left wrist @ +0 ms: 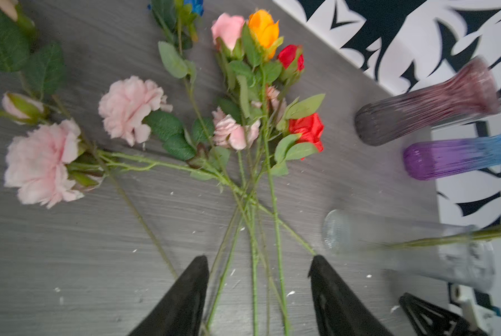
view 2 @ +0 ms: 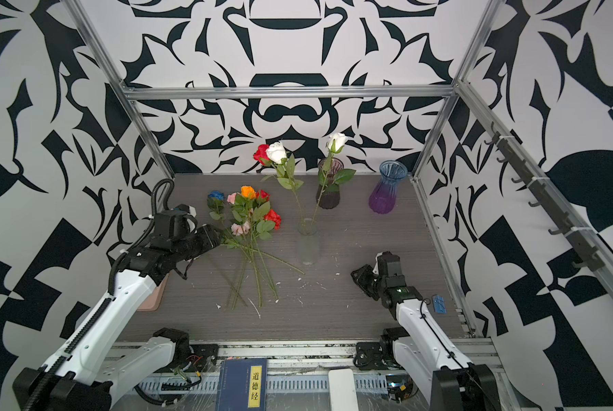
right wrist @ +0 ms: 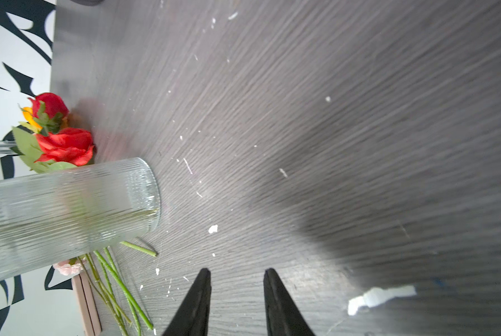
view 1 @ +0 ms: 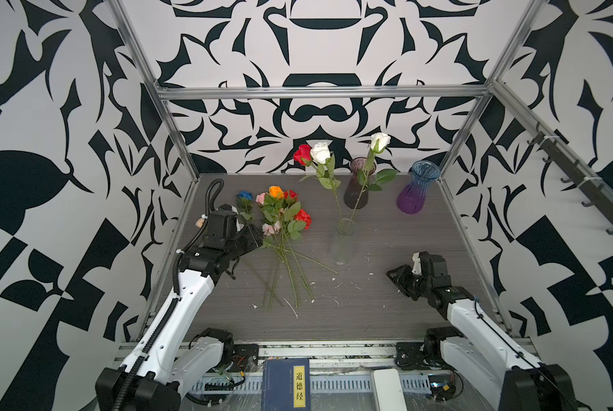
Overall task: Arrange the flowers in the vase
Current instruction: 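Move the left gripper back down to the loose flower bunch, then grasp a peach rose stem in the bunch with the left gripper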
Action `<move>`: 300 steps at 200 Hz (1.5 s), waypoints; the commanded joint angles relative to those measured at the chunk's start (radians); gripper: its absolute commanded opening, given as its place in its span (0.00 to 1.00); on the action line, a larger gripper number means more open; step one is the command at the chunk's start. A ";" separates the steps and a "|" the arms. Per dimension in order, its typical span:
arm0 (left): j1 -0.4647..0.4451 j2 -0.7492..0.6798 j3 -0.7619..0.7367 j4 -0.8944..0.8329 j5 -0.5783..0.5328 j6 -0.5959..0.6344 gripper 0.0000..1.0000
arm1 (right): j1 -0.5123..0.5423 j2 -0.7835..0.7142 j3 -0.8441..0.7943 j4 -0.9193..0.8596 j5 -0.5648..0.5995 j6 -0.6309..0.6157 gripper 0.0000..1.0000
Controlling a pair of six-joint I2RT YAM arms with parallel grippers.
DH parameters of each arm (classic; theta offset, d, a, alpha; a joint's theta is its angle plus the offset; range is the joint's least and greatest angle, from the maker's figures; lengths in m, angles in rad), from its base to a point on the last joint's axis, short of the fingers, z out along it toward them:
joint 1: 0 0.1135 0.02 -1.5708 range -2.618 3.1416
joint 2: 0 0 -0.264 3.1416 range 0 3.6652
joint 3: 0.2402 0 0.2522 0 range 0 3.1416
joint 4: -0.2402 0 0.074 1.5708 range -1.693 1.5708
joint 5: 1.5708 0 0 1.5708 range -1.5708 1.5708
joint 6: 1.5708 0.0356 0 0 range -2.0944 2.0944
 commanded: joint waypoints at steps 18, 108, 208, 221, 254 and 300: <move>0.032 0.032 -0.051 -0.075 -0.092 -0.075 0.64 | -0.003 -0.005 0.024 0.024 -0.002 -0.011 0.34; 0.183 0.178 -0.178 0.065 0.013 -0.094 0.43 | -0.004 -0.013 0.022 0.020 0.004 -0.008 0.34; 0.203 0.485 -0.040 0.147 -0.059 -0.055 0.34 | -0.004 -0.026 0.019 0.014 0.010 -0.003 0.34; 0.206 0.512 -0.023 0.145 -0.052 -0.055 0.32 | -0.005 -0.028 0.019 0.015 0.012 -0.002 0.34; 0.211 0.542 -0.011 0.146 -0.040 -0.067 0.28 | -0.005 -0.026 0.018 0.017 0.012 0.000 0.34; 0.223 0.547 -0.020 0.152 -0.025 -0.072 0.20 | -0.004 -0.033 0.016 0.015 0.012 0.000 0.34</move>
